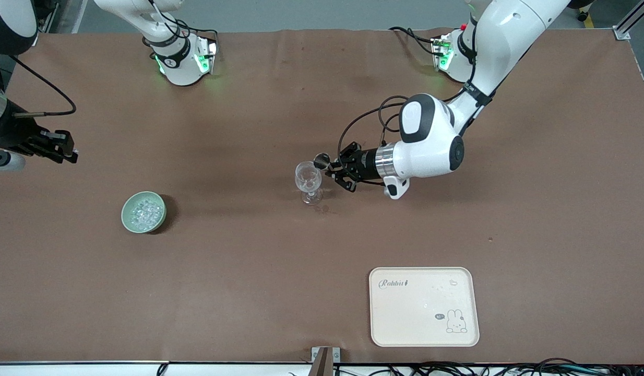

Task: Pour wine and add ice with both arms
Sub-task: 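Tilt the jigger with the left gripper to pour into the glass, then move the jigger toward the tray while the right gripper brings ice over glass, then drop the ice cube into the glass while the left gripper sets jigger down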

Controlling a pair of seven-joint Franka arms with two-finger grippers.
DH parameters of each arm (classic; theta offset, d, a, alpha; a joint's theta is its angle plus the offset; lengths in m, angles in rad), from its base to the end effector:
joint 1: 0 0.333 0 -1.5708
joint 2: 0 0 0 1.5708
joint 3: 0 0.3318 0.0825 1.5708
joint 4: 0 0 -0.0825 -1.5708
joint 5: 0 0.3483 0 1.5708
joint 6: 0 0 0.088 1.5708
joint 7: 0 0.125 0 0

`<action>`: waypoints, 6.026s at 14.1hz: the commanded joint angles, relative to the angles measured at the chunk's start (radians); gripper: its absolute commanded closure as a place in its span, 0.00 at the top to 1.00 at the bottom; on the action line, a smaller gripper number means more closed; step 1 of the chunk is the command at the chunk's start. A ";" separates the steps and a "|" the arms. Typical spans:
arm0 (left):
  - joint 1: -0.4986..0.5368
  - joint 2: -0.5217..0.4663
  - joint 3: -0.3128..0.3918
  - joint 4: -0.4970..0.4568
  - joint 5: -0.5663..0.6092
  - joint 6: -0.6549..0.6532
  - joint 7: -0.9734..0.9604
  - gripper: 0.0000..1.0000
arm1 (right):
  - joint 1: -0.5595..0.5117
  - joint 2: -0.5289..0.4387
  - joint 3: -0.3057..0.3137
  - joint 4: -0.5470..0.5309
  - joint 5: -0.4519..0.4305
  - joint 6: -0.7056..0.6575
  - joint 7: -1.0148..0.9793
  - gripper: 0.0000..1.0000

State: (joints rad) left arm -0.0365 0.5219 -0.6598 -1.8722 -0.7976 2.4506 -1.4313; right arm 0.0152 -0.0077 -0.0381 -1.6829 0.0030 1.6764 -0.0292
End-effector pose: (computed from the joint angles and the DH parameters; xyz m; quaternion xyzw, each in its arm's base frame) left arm 0.5076 -0.3826 0.3263 0.6852 0.6026 -0.3367 0.2324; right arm 0.5230 -0.0117 0.5863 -1.0000 -0.0030 -0.0006 0.0016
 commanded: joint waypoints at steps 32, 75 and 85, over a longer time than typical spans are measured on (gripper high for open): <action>0.156 0.104 0.003 0.189 -0.026 -0.335 0.108 0.01 | 0.049 -0.028 0.004 -0.026 0.018 0.032 0.003 0.00; 0.357 0.696 0.155 0.700 -0.265 -0.223 0.493 0.05 | 0.812 0.566 0.003 0.302 -0.081 0.221 0.650 0.06; 0.389 0.603 0.161 0.674 -0.128 -0.237 0.486 1.00 | 0.807 0.562 0.003 0.310 -0.081 0.224 0.652 0.78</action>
State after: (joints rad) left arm 0.3385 1.1901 -0.5113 -1.1818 -1.0085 2.2282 -0.9376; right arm 0.8149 0.5736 -0.0314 -1.3573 -0.0631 1.8945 0.6065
